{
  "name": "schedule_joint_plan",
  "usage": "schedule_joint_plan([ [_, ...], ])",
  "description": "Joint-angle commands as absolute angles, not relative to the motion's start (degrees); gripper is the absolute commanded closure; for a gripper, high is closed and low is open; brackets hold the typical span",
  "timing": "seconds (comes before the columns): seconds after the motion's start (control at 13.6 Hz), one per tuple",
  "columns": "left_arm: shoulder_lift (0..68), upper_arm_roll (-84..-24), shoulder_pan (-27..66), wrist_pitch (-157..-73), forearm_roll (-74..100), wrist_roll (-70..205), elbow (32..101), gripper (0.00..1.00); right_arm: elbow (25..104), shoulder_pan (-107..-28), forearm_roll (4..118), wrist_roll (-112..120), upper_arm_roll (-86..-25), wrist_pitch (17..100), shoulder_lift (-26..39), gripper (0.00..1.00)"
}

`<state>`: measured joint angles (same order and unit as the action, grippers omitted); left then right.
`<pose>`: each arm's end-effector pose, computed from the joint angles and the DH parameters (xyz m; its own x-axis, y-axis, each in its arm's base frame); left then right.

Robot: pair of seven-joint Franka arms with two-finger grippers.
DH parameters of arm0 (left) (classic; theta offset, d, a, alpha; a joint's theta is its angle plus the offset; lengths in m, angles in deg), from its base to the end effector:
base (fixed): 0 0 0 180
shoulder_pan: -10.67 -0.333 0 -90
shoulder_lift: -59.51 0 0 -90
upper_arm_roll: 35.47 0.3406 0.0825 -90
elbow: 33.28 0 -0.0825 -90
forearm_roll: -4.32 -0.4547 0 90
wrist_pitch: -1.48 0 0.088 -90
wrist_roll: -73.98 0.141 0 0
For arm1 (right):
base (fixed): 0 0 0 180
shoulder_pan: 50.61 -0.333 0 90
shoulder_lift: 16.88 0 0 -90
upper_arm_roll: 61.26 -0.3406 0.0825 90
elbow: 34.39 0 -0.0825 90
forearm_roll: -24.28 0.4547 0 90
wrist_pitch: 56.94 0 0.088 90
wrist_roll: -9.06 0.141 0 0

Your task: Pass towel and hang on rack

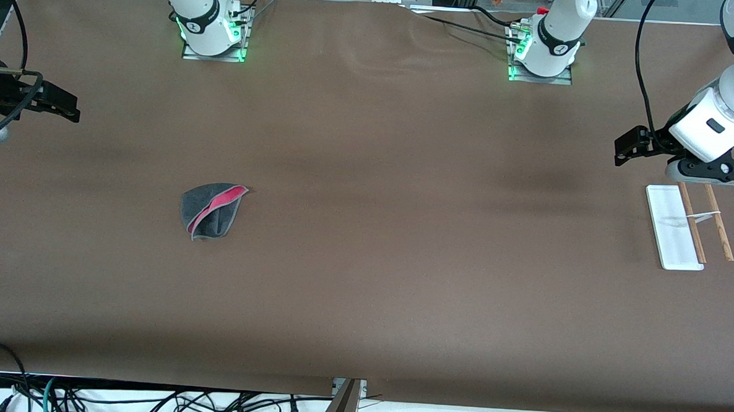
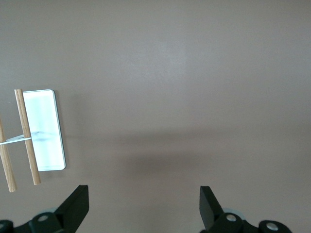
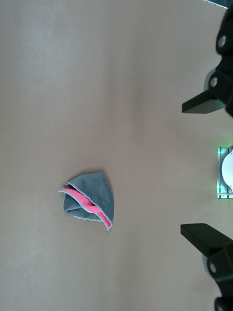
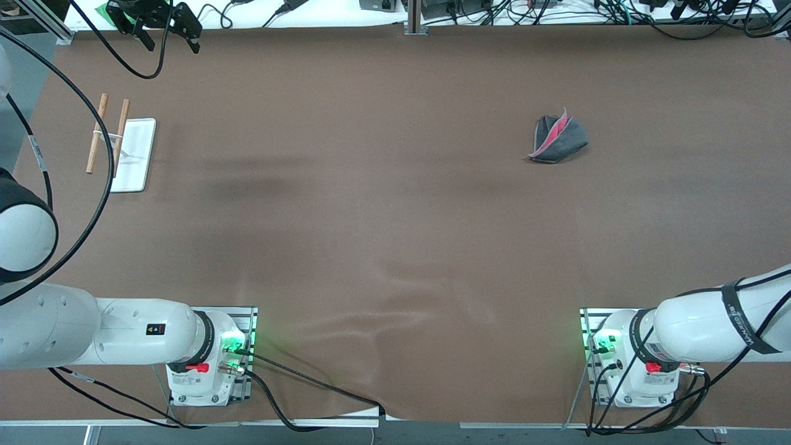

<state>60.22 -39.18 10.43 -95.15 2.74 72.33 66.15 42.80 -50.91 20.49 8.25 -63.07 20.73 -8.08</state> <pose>0.6221 -0.0343 0.5431 0.9988 -0.0349 -0.0357 -0.0359 -0.9989 -0.0291 0.6481 0.0119 0.6192 0.9887 0.0368 -0.1451 0.0457 -0.9972 0.0591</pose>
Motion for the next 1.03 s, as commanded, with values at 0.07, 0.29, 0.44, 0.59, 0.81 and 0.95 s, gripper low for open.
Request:
schedule_joint_plan([
  [0.07, 60.1, -39.3, 10.1, -94.2, 3.0, 72.4, 65.2, 0.00, 43.1, -50.2, 20.1, 8.8, -64.3, 21.0, -8.4, 0.00],
  [0.29, 60.1, -39.3, 10.1, -94.2, 3.0, 72.4, 65.2, 0.00, 43.0, -50.2, 20.1, 8.9, -64.3, 21.1, -8.2, 0.00],
  [0.44, 60.1, -39.3, 10.1, -94.2, 3.0, 72.4, 65.2, 0.00, 42.9, -50.3, 20.2, 9.0, -64.3, 21.1, -8.2, 0.00],
  [0.59, 60.1, -39.3, 10.1, -94.2, 3.0, 72.3, 65.2, 0.00, 42.9, -51.5, 19.9, 9.1, -64.8, 21.8, -7.7, 0.00],
  [0.81, 60.1, -39.3, 10.1, -94.2, 3.0, 72.4, 65.2, 0.00, 43.1, -53.6, 19.4, 9.2, -64.8, 21.8, -5.3, 0.00],
  [0.95, 60.1, -39.4, 10.2, -94.2, 3.0, 72.4, 65.1, 0.00, 43.0, -54.8, 19.5, 9.2, -64.8, 22.1, -2.6, 0.00],
])
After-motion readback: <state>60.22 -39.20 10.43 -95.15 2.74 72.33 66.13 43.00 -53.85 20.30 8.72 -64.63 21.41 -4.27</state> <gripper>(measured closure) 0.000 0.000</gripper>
